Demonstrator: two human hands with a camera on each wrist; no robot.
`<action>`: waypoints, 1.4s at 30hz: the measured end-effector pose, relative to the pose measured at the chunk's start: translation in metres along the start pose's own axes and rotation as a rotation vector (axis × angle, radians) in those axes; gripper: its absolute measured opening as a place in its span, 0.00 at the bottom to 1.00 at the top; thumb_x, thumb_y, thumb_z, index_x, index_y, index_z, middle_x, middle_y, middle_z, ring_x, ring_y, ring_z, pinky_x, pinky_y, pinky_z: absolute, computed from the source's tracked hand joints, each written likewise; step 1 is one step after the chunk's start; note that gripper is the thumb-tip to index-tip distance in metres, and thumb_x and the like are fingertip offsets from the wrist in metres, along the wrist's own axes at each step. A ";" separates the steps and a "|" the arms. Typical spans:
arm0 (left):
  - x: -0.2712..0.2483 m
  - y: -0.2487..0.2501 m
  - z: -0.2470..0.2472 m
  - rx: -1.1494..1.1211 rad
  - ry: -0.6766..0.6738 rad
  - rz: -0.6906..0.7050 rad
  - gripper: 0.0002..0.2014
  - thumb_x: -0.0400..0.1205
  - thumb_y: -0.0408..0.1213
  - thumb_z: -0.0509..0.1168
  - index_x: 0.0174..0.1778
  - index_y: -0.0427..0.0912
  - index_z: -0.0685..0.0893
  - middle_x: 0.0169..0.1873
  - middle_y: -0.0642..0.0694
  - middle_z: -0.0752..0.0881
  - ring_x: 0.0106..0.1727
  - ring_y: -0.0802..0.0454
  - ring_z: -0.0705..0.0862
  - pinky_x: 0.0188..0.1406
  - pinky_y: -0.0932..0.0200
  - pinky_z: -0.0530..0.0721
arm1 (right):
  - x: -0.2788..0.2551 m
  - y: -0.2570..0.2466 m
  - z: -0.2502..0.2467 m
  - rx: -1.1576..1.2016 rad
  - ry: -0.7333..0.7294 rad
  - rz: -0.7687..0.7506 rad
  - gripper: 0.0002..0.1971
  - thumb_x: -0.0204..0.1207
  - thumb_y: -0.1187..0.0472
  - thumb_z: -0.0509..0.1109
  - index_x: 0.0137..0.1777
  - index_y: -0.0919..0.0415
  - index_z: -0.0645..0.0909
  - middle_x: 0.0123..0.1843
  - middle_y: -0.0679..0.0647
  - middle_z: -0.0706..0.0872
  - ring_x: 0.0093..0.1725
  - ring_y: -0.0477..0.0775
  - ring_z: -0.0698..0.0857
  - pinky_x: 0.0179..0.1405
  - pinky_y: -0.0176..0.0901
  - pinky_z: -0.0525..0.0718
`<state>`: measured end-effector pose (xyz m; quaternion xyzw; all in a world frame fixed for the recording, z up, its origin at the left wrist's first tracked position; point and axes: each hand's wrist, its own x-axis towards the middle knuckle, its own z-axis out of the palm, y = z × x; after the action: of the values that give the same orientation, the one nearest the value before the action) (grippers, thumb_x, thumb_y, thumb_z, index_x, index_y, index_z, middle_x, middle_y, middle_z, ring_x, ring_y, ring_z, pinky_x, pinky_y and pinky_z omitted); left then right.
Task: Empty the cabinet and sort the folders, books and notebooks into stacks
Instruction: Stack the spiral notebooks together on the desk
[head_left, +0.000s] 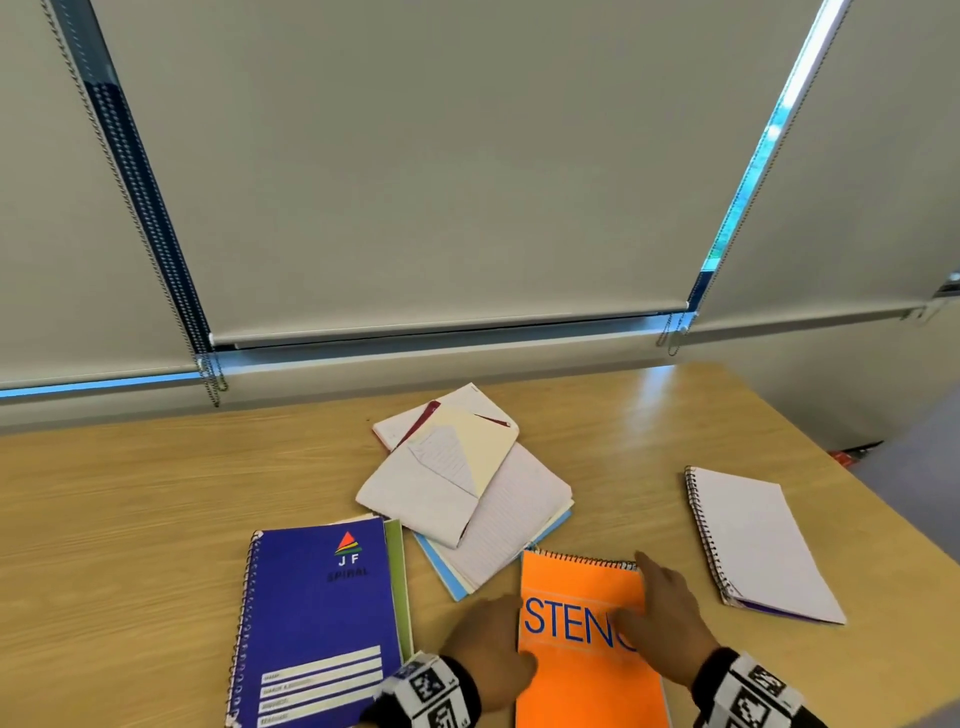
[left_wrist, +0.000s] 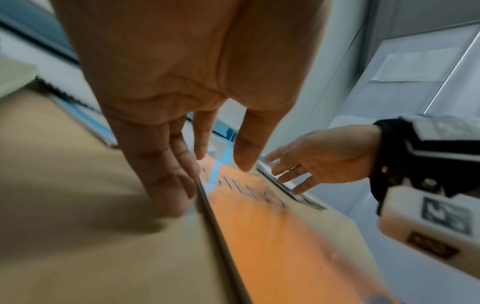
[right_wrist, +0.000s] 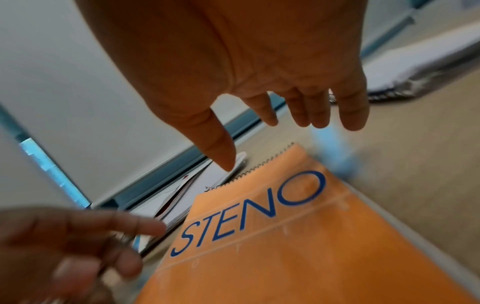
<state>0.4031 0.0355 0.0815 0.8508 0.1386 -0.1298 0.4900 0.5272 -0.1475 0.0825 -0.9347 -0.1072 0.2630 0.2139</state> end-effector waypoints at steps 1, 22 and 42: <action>0.003 0.001 -0.007 0.036 0.061 -0.009 0.15 0.79 0.37 0.64 0.58 0.59 0.80 0.47 0.58 0.81 0.57 0.54 0.82 0.56 0.65 0.78 | -0.003 -0.009 -0.001 -0.040 0.000 -0.054 0.38 0.74 0.55 0.70 0.83 0.53 0.57 0.79 0.58 0.64 0.78 0.61 0.65 0.76 0.51 0.67; 0.098 -0.066 -0.160 0.402 0.387 -0.491 0.40 0.73 0.52 0.71 0.79 0.53 0.61 0.70 0.45 0.74 0.71 0.43 0.75 0.71 0.43 0.73 | 0.030 -0.054 0.035 -0.075 -0.116 -0.283 0.32 0.77 0.50 0.69 0.79 0.46 0.64 0.76 0.47 0.70 0.77 0.49 0.68 0.76 0.39 0.67; 0.096 -0.053 -0.150 0.286 0.378 -0.476 0.33 0.73 0.42 0.68 0.76 0.52 0.67 0.67 0.43 0.75 0.69 0.42 0.75 0.67 0.44 0.78 | 0.027 -0.053 0.042 -0.033 -0.075 -0.296 0.33 0.77 0.49 0.70 0.80 0.46 0.62 0.78 0.46 0.67 0.78 0.50 0.66 0.76 0.41 0.68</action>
<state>0.4859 0.2019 0.0774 0.8637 0.4023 -0.0987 0.2872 0.5231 -0.0779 0.0622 -0.9016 -0.2559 0.2615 0.2306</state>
